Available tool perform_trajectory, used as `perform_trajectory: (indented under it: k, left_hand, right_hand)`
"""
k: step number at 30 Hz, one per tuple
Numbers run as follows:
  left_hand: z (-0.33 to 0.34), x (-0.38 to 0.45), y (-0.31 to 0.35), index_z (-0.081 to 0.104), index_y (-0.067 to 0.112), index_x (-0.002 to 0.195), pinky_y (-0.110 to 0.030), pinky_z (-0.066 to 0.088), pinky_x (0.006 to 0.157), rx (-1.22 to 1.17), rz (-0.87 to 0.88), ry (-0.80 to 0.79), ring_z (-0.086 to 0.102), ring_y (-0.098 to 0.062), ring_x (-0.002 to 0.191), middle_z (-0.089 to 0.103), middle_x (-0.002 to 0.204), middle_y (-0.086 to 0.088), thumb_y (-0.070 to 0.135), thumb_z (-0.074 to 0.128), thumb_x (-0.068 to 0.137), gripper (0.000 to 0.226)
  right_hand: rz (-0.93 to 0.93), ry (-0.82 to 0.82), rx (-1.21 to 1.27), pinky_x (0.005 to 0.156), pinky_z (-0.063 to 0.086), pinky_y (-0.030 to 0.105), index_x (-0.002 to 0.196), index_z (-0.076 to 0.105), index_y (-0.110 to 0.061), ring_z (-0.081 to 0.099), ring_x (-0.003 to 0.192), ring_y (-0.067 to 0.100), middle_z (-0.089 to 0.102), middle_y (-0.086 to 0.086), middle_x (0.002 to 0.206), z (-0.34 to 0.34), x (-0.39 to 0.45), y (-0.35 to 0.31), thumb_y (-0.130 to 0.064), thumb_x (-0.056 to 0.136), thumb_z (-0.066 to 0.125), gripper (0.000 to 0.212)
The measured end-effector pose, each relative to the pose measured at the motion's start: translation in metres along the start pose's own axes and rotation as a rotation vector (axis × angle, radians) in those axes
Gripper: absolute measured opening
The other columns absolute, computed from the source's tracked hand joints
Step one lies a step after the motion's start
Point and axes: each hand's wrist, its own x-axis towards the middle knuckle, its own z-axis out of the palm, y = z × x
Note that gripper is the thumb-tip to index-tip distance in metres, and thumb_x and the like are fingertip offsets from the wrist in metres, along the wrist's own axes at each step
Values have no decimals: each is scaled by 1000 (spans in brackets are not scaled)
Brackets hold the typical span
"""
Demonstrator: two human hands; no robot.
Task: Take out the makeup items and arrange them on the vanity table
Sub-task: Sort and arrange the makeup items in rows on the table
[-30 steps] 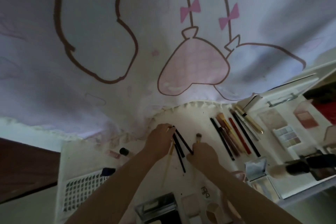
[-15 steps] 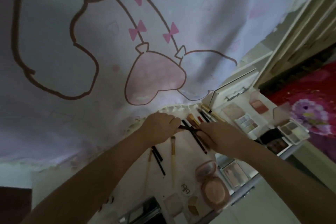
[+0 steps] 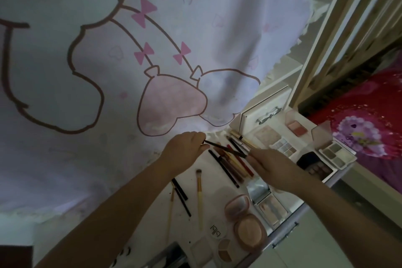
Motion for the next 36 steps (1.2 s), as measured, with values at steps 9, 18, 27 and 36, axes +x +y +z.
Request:
perform_trajectory:
  k: [9,18,27,36]
  left_hand:
    - [26,-16,-13,57,11,52,-12,32,35,63,175,-137,49,-12,36,53,45,0,19,90,47,34]
    - [82,-2,-29,60,15,46,-10,28,42,95,313,-495,52,-11,42,54,48,3,12,82,28,29]
    - [133,-8,-23,60,9,46,-14,38,36,-67,301,-459,55,-15,43,58,49,-4,4,82,48,23]
    - [110,-53,-57,67,-4,63,-23,50,38,-118,-37,-464,64,-28,54,65,63,-19,-17,71,38,29]
  right_hand:
    - [-11,-175,12,59,30,26,81,53,-8,47,64,19,45,-1,66,29,22,-3,-26,96,37,28]
    - [325,-542,-166,52,36,23,53,35,-13,42,57,15,37,0,59,86,93,3,-23,91,45,41]
    - [502,-595,-248,87,47,35,109,58,-6,59,103,24,61,9,111,128,92,18,-17,91,46,24]
    - [413,-438,-278,73,46,31,106,58,-8,60,94,22,62,8,106,133,90,13,-21,93,36,28]
